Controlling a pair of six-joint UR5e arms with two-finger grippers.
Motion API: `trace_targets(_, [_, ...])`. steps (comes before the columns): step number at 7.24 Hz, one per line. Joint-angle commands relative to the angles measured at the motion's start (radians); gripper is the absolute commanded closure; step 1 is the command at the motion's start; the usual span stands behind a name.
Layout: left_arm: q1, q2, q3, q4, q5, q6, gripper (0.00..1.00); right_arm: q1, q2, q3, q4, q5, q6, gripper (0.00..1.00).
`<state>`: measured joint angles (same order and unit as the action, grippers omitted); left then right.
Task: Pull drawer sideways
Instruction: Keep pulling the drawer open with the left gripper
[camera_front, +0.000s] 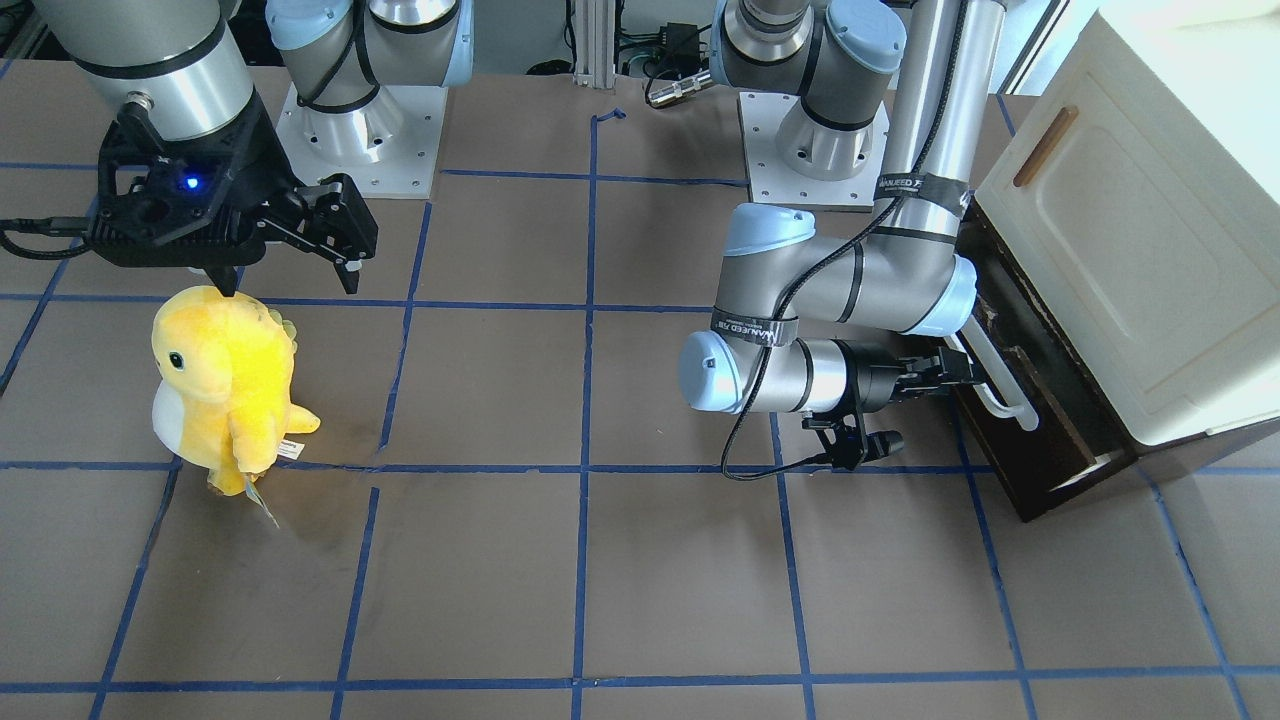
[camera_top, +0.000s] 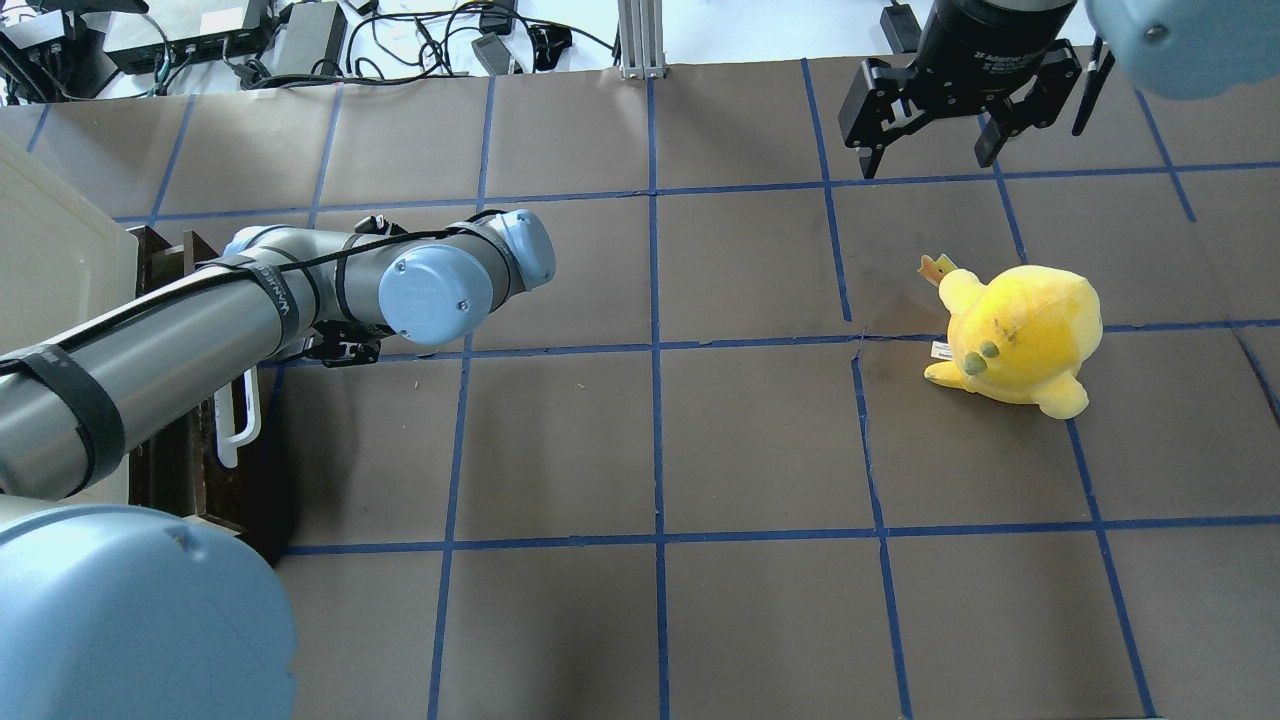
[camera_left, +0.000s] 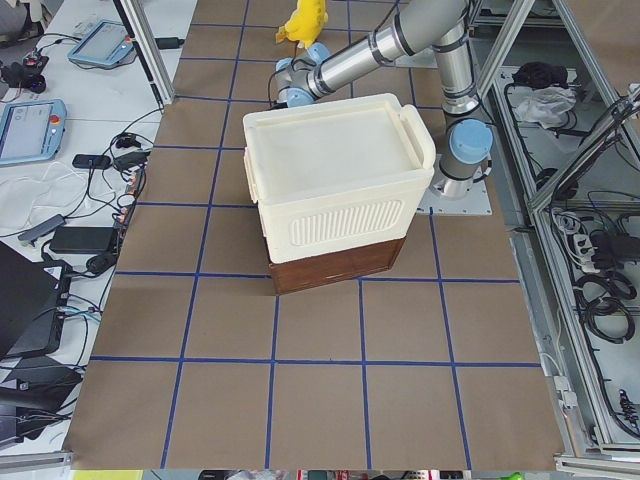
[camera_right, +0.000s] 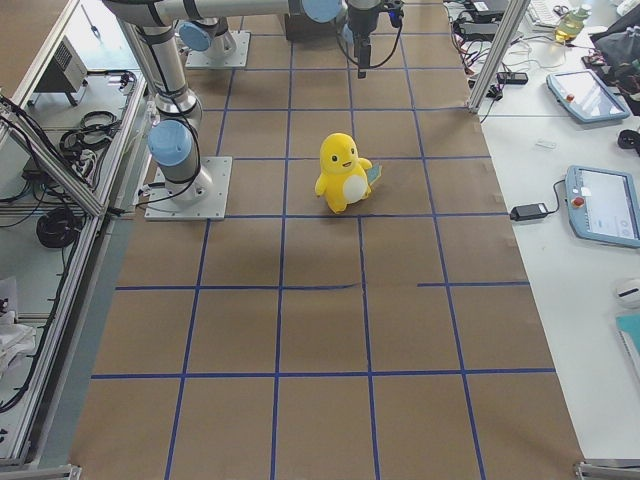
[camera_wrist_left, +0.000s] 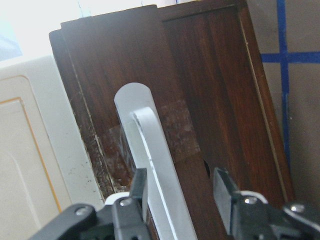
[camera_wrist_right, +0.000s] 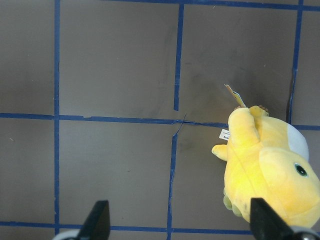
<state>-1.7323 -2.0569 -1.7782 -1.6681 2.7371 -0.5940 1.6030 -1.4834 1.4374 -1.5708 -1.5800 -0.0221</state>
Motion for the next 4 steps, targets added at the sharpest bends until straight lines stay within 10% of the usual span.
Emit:
trace_targets(1, [0.007, 0.001, -0.001, -0.018, 0.001, -0.001, 0.45, 0.0, 0.0, 0.0, 0.0, 0.0, 0.001, 0.0])
trace_targets(4, [0.01, 0.003, -0.001, -0.024, 0.003, 0.0, 0.45, 0.0, 0.0, 0.0, 0.0, 0.0, 0.001, 0.0])
